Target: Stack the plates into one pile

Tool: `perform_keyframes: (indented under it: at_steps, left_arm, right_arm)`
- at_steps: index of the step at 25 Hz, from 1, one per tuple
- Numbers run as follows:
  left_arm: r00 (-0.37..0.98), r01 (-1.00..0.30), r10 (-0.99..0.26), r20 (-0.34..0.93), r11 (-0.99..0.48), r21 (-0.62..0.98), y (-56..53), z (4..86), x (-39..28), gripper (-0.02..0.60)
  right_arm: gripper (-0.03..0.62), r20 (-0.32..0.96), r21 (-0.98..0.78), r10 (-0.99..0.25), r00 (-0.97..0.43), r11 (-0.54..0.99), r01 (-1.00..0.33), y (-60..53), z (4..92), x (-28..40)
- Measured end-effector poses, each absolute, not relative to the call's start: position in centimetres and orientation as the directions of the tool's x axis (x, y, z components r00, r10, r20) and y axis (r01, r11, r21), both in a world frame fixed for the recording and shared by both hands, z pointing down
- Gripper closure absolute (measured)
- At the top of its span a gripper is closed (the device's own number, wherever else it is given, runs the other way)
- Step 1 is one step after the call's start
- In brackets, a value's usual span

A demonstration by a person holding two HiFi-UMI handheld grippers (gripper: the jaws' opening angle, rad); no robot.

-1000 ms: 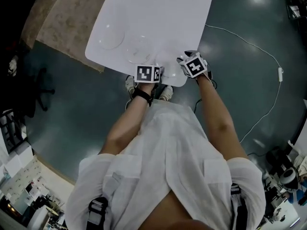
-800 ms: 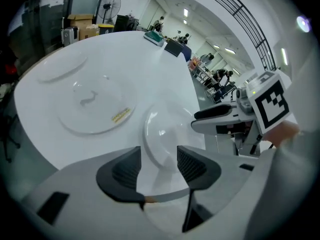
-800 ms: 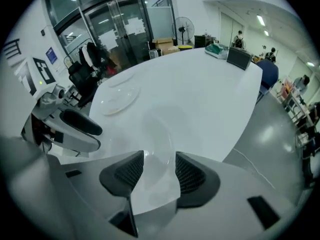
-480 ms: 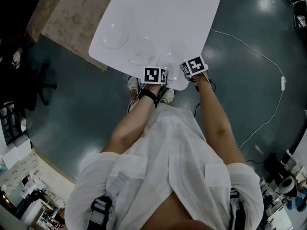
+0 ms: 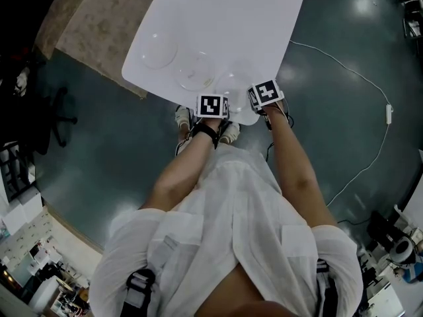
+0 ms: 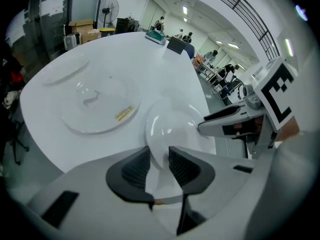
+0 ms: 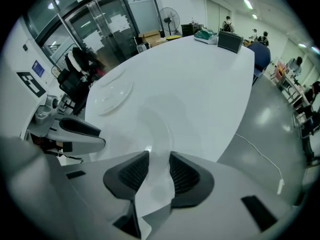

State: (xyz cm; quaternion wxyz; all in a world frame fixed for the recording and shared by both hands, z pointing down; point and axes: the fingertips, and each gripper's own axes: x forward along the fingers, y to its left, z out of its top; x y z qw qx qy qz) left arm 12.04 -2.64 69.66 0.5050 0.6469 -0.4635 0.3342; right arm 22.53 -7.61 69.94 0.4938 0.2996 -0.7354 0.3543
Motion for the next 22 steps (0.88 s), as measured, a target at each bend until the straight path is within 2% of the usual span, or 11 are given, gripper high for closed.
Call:
perform_keyframes:
  at_steps: [14, 22]
  left_arm:
    - [0.373, -0.922, -0.274, 0.886, -0.007, 0.386, -3.3, 67.9, 11.3, 0.518]
    - [0.37, -0.915, -0.308, 0.876, 0.043, 0.401, -4.1, 66.8, 7.8, 0.522]
  right_arm:
    - [0.474, 0.954, -0.158, -0.121, -0.275, 0.577, -0.802, -9.7, 67.9, 22.1]
    - [0.476, 0.947, -0.139, -0.144, -0.287, 0.622, -0.771, -11.7, 66.4, 17.9]
